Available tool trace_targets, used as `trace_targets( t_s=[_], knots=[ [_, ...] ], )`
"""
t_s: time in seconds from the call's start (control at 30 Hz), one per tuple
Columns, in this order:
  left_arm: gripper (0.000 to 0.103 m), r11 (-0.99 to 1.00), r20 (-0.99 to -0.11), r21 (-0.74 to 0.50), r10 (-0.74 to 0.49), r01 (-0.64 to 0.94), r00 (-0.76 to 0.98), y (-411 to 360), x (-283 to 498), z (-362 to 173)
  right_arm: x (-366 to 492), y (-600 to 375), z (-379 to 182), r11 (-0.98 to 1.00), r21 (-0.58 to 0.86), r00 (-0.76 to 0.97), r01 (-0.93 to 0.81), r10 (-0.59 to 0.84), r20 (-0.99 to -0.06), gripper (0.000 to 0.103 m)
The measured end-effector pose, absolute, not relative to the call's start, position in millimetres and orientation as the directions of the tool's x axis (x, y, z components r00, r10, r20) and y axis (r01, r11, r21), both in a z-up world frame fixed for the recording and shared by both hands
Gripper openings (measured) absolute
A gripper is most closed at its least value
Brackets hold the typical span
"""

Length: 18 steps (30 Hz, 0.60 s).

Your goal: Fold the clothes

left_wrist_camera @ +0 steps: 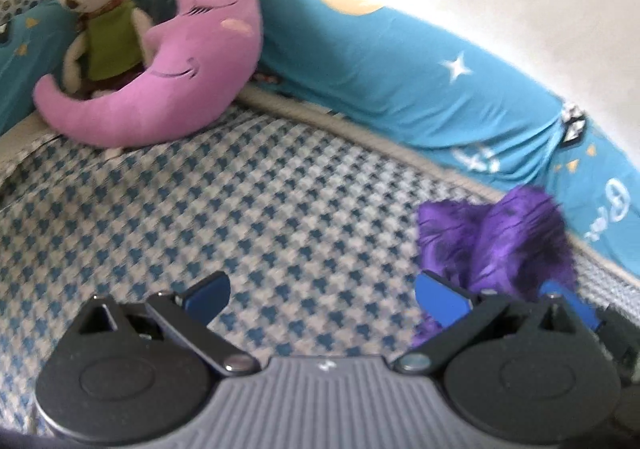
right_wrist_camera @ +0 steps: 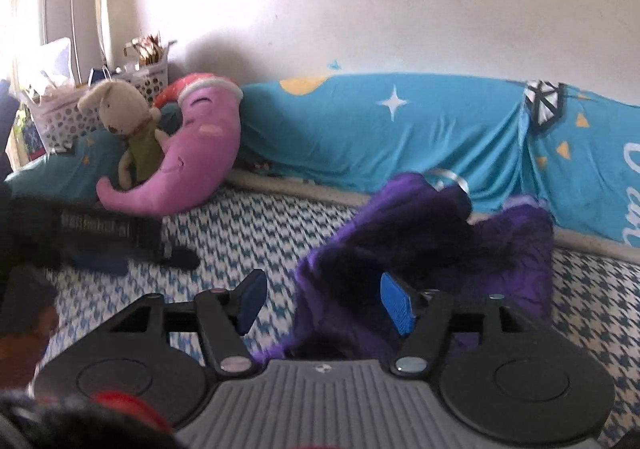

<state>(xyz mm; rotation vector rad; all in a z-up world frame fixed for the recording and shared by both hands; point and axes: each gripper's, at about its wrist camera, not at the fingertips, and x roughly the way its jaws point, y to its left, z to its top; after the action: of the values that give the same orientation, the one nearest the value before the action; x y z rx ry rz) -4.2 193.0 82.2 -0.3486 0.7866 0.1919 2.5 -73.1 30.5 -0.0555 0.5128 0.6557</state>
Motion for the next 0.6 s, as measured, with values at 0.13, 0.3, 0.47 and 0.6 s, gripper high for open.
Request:
trace_targets(
  t_s=[0.13,0.3,0.47,0.6],
  knots=[
    [0.103,0.94,-0.671,-0.271,-0.029,-0.209,0.741,178.8,1.3,89.4,-2.5,-84.9,27.6,0.786,0.11,0.645,-0.608,0.57,-0.508,0.064],
    [0.103,0.947,-0.622,-0.306,-0.121,-0.098,0.773,157.7,13.7,95.4,-8.5,-98.7,22.9,0.789,0.103,0.635,-0.606,0.557,-0.535,0.064],
    [0.103,0.968,-0.61,-0.25,-0.14,-0.021,0.78,131.5,29.8,100.8,-13.1,-109.2,17.9,0.795,0.108,0.625,-0.596,0.545,-0.559,0.064],
    [0.103,0.983,-0.624,-0.183,-0.133,0.022,0.77,109.1,44.8,98.0,-17.4,-117.0,14.7,0.793,0.113,0.613,-0.599,0.545,-0.572,0.064]
  ],
)
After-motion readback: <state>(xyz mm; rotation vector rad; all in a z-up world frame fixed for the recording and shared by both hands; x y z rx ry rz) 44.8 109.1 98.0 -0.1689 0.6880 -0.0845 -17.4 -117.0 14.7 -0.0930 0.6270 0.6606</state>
